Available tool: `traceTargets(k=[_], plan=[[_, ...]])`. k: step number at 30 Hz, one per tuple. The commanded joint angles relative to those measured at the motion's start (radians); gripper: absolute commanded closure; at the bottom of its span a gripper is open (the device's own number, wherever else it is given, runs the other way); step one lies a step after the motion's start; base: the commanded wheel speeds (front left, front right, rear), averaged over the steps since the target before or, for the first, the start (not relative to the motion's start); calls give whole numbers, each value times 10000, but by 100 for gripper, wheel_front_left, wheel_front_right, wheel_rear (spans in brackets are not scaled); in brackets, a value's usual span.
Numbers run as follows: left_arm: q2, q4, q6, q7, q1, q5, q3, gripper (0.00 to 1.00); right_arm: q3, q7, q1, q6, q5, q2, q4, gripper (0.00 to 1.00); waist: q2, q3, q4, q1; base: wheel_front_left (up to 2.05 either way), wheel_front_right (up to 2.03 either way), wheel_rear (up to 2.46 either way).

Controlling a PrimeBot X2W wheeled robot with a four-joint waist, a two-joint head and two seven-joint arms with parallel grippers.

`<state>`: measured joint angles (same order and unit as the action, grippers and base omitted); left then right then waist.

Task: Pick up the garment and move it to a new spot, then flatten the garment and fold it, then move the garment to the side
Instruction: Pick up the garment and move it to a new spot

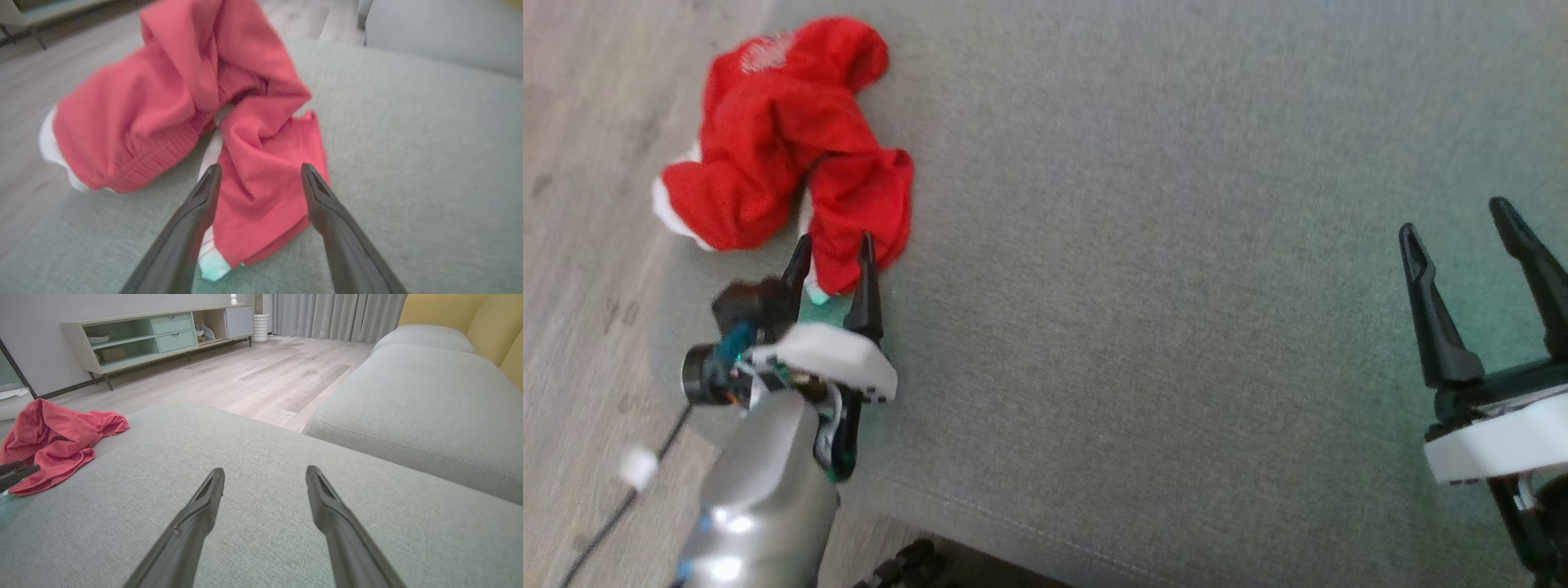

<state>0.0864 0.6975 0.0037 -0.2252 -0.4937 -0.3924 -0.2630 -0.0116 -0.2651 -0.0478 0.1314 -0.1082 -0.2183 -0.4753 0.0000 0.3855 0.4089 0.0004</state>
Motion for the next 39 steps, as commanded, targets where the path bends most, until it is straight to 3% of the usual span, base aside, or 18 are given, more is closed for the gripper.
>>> traceTargets(k=[1,6,7,8,14,19,23,31,35,39], plan=[[201,421,-105,259,-537,-100,217,0,141,-63,245,-7,-125,-196,-446,0,0,684,-134,-4,0,0,0],[144,2966,-612,1460,-1746,-644,315,0,11,19,372,-7,-243,-140,-371,0,0,846,-435,-4,0,0,0],[167,3227,-662,1522,-1868,-691,329,13,-23,49,379,-7,-248,-123,-336,0,0,815,-477,-4,0,0,0],[189,3442,-707,1539,-1958,-714,325,100,-47,85,381,-7,-252,-109,-297,0,0,766,-510,-4,0,0,0],[517,3749,-606,226,-2132,-655,424,100,-97,358,344,-7,-233,40,-77,0,0,191,-666,-4,0,0,0],[1008,2877,-193,-326,-1774,-452,669,100,5,693,301,-7,-206,267,177,0,0,-728,-884,-4,0,0,0],[1368,1547,154,-357,-1210,-220,940,100,92,900,228,-7,-185,477,369,0,0,-1395,-1103,-4,0,0,0],[1815,-2537,949,-12,1230,346,951,100,489,1327,-167,-7,-272,938,975,0,0,-2824,-1987,-4,0,0,0],[1803,-4497,1033,881,2165,521,416,100,597,1445,-407,-7,-332,1124,1164,0,0,-3148,-2678,-4,0,0,0],[1571,-5691,825,1680,2523,619,-367,100,687,1529,-496,-7,-410,1259,1289,0,0,-3112,-3638,-4,0,0,0]])
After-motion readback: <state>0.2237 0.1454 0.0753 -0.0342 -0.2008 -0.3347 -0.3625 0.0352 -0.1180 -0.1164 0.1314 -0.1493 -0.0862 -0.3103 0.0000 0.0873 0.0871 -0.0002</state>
